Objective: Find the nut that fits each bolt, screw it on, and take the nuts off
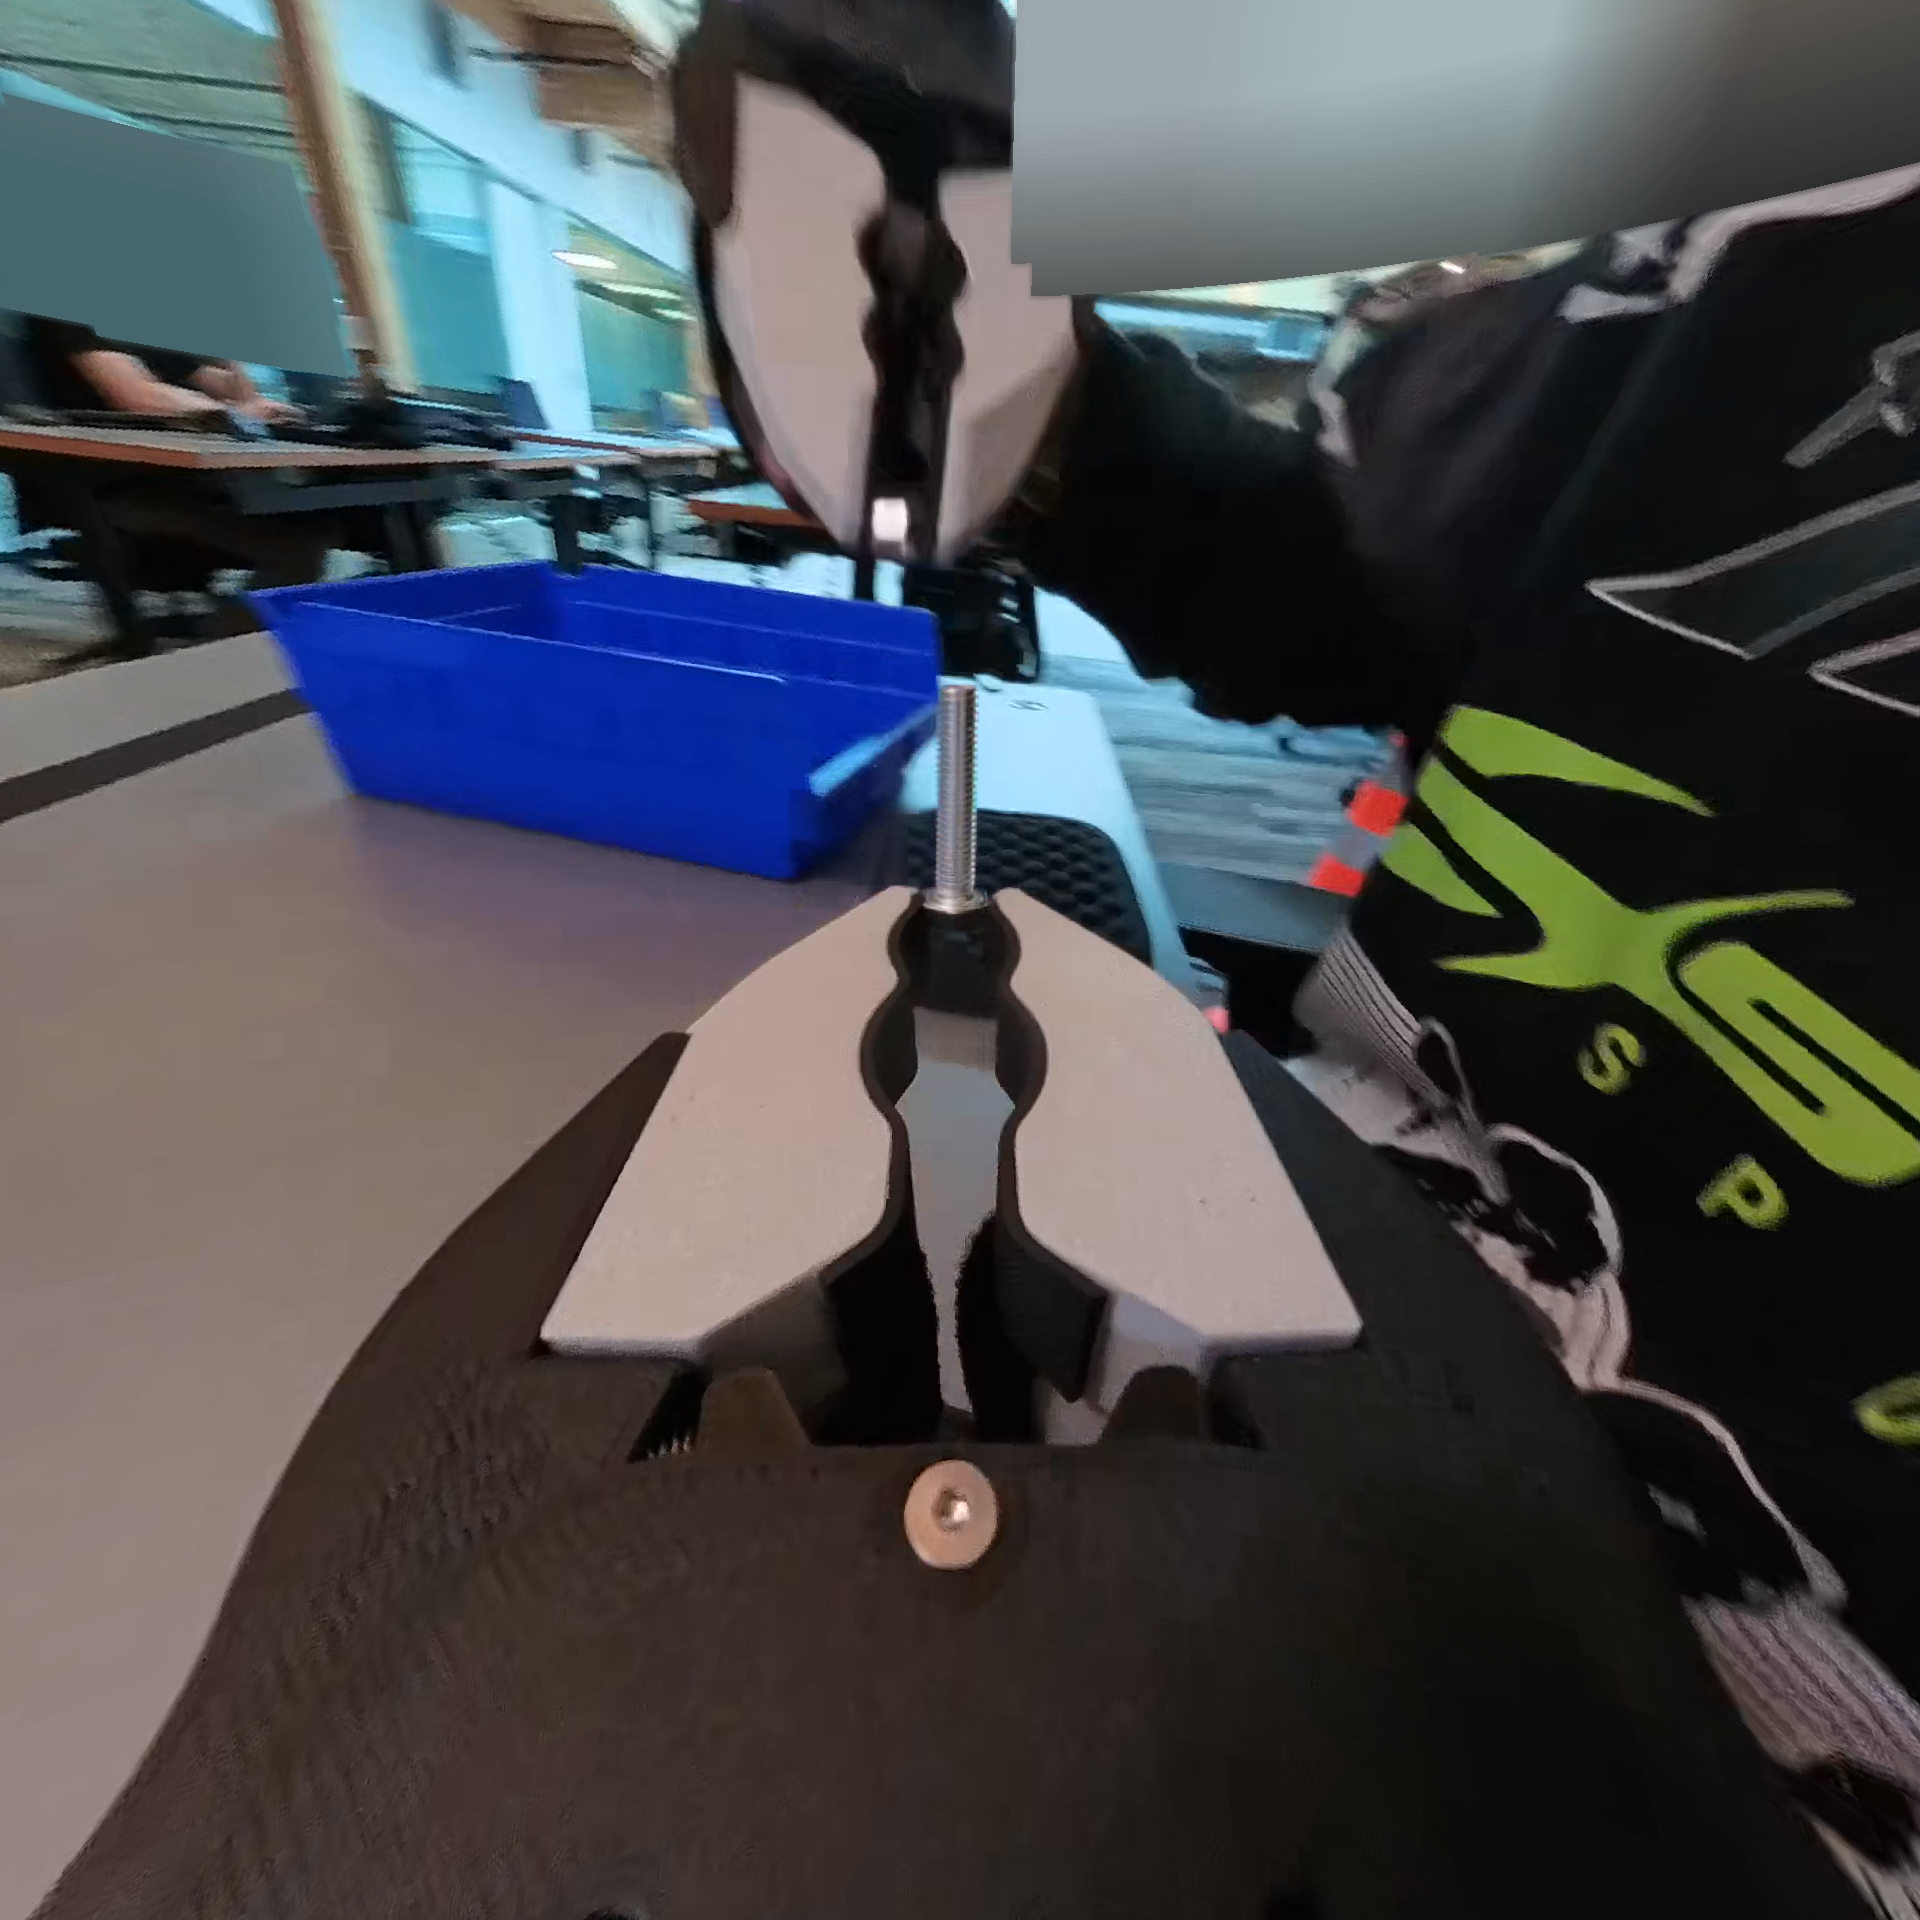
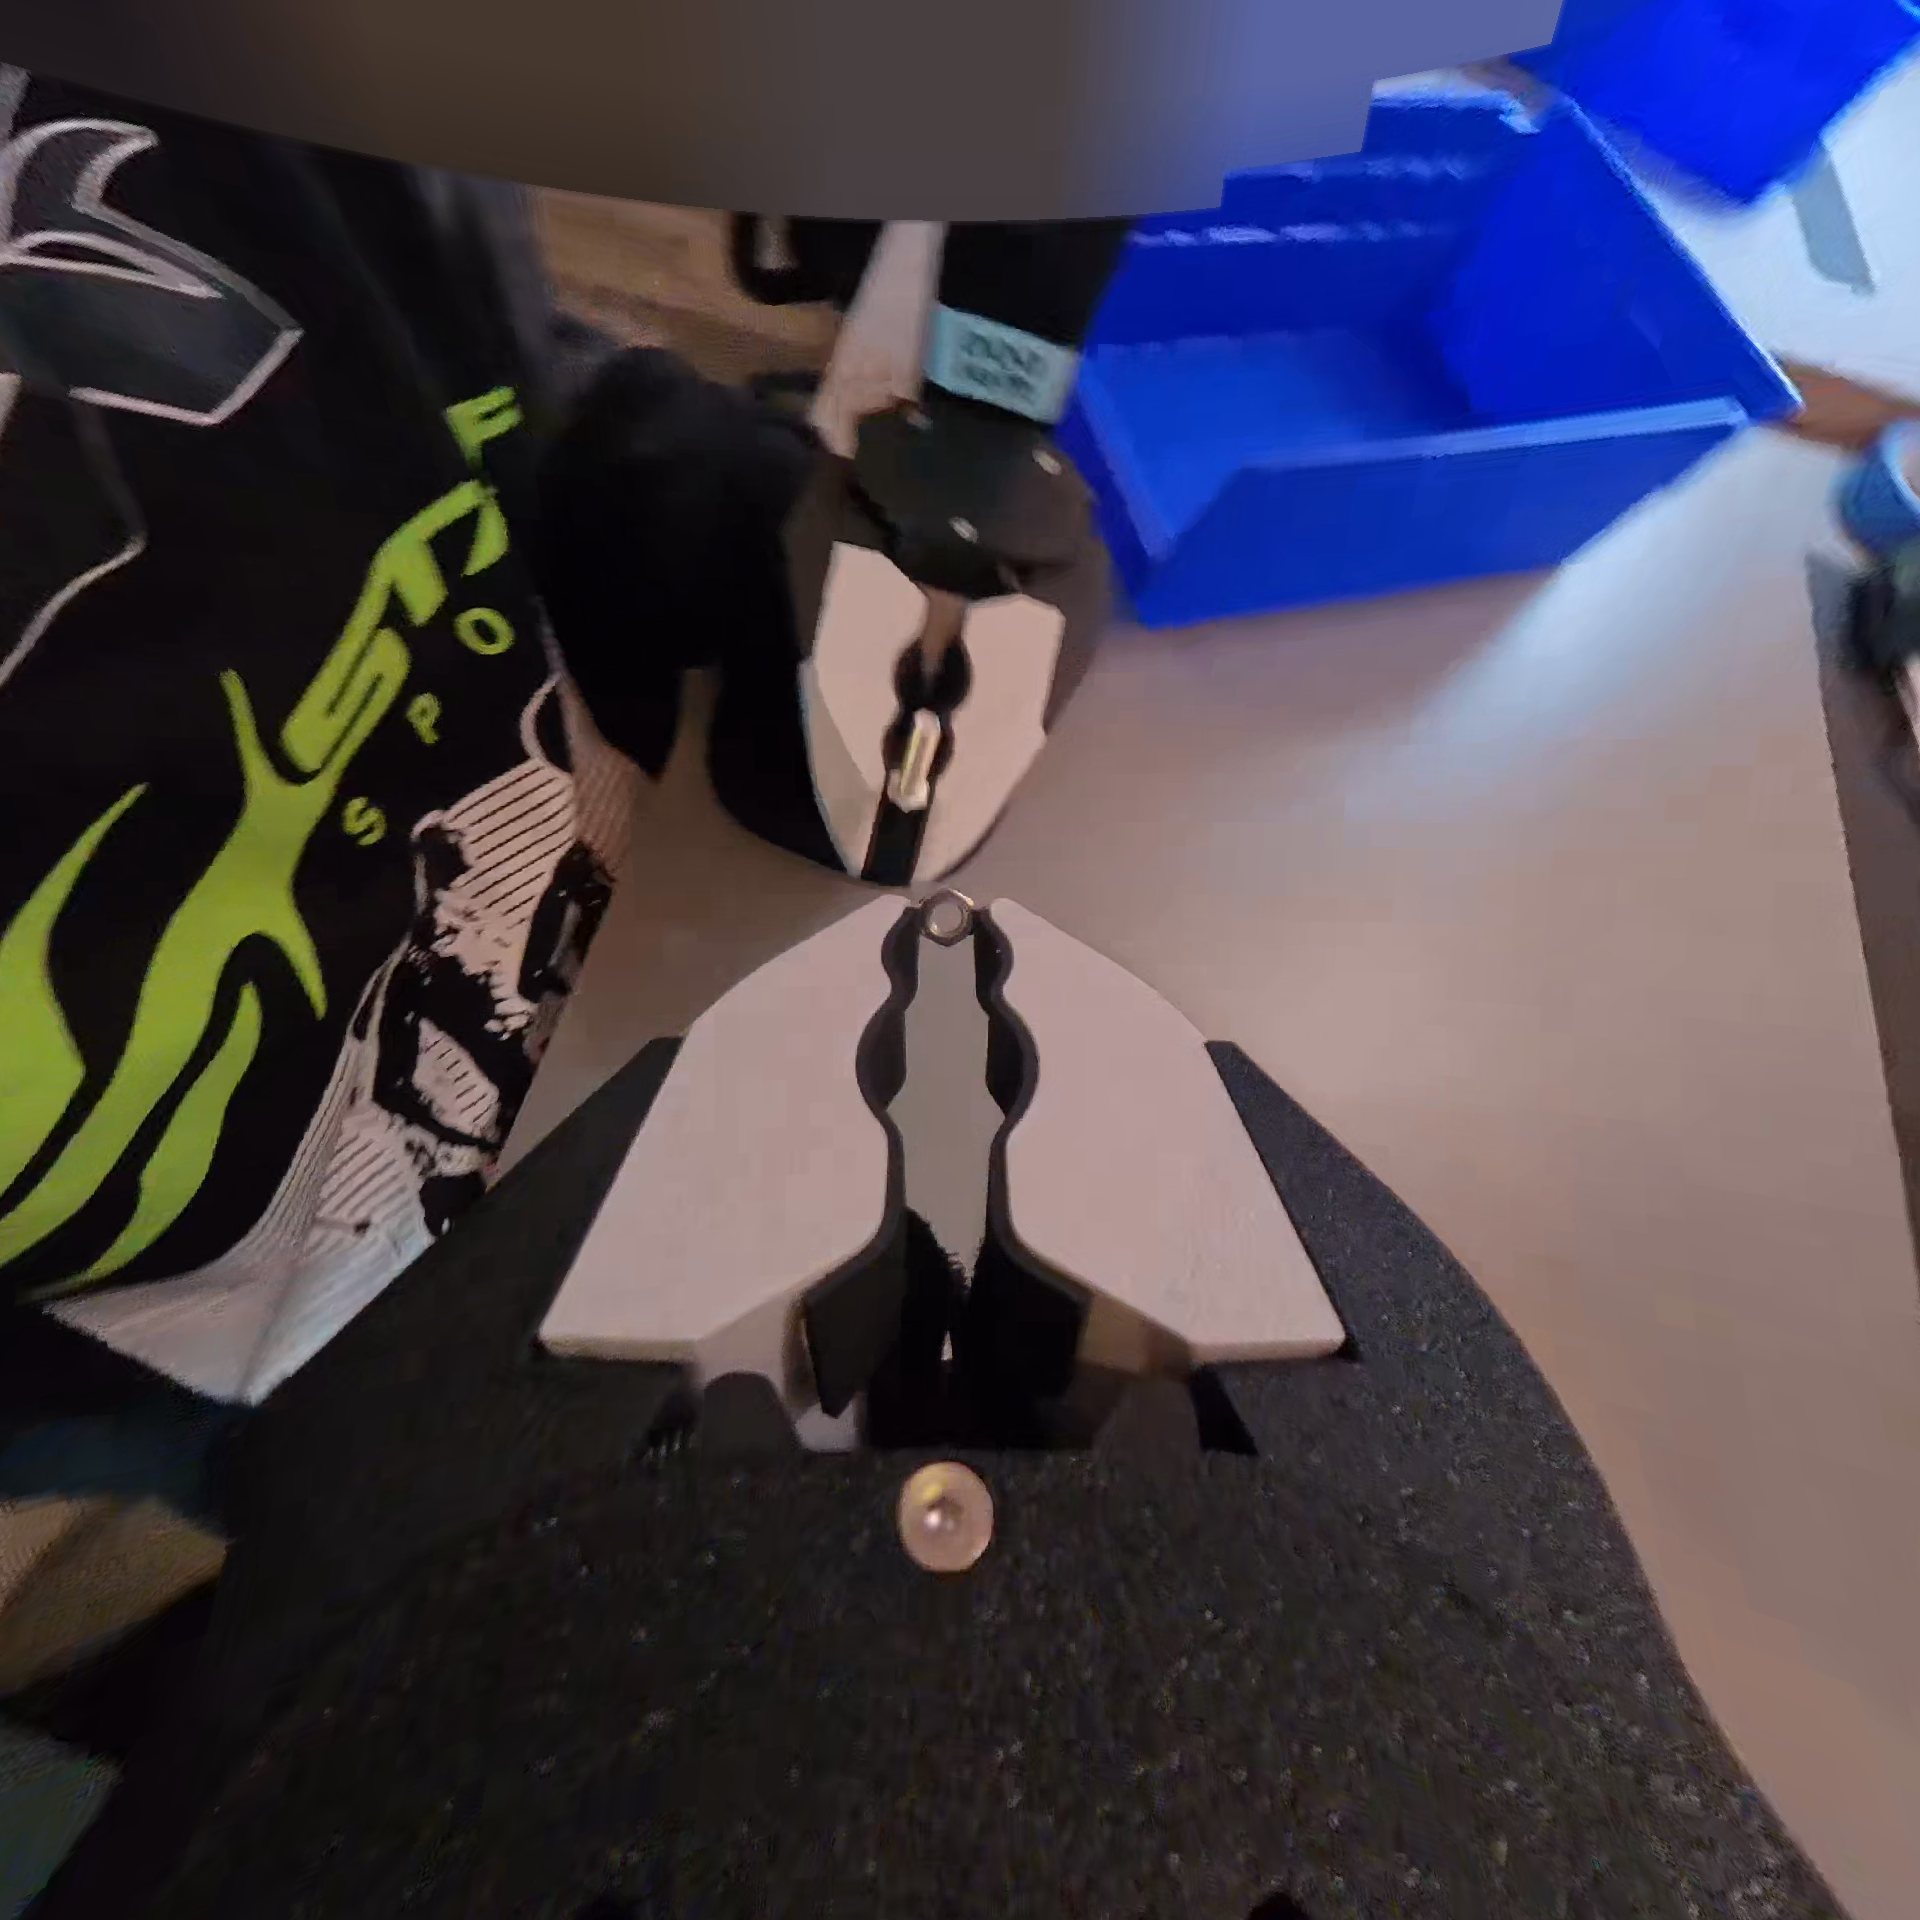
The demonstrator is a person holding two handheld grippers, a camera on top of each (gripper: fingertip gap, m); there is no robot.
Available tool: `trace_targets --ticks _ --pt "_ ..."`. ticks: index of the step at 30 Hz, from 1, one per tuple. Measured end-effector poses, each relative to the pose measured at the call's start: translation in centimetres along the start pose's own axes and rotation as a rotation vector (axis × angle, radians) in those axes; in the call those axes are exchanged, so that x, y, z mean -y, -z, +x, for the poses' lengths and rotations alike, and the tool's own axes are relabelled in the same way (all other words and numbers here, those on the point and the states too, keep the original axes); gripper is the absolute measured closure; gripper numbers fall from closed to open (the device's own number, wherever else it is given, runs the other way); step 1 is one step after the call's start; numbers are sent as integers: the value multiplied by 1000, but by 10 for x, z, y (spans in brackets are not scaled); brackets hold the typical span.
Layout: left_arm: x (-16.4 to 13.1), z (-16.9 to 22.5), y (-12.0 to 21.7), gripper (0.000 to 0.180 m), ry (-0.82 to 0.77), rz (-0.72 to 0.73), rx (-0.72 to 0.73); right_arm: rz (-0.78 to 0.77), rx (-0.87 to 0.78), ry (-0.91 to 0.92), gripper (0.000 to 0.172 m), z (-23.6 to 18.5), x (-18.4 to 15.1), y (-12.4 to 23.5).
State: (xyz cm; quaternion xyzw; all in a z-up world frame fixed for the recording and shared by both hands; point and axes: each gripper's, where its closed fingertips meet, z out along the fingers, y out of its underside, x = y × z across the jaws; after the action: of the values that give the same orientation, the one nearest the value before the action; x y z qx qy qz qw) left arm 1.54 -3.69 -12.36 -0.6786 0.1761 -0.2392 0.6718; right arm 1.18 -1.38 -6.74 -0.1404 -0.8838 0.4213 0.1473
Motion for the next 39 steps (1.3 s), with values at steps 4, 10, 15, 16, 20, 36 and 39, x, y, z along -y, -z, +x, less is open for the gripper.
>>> trace_targets --ticks 4,10,15,16,20,36,39 --pt "-10 17 -5 170 -23 -77 -129 -36 186 202 161 -22 23 -8" --pt "-18 25 -6 170 -9 -119 -202 -169 346 381 162 -35 17 -30" --pt "-20 27 -7 170 1 -130 -230 -227 404 430 162 -36 10 -38" --pt "-20 27 -6 170 3 -129 -234 -238 413 433 162 -37 9 -39" --pt "-18 27 -6 170 10 -116 -234 -275 421 452 162 -36 5 -43" --pt "-17 16 -7 171 7 -108 -134 -322 410 368 162 -28 3 -43" --pt "-14 7 -7 171 6 -94 -53 -341 374 312 162 -19 2 -42"
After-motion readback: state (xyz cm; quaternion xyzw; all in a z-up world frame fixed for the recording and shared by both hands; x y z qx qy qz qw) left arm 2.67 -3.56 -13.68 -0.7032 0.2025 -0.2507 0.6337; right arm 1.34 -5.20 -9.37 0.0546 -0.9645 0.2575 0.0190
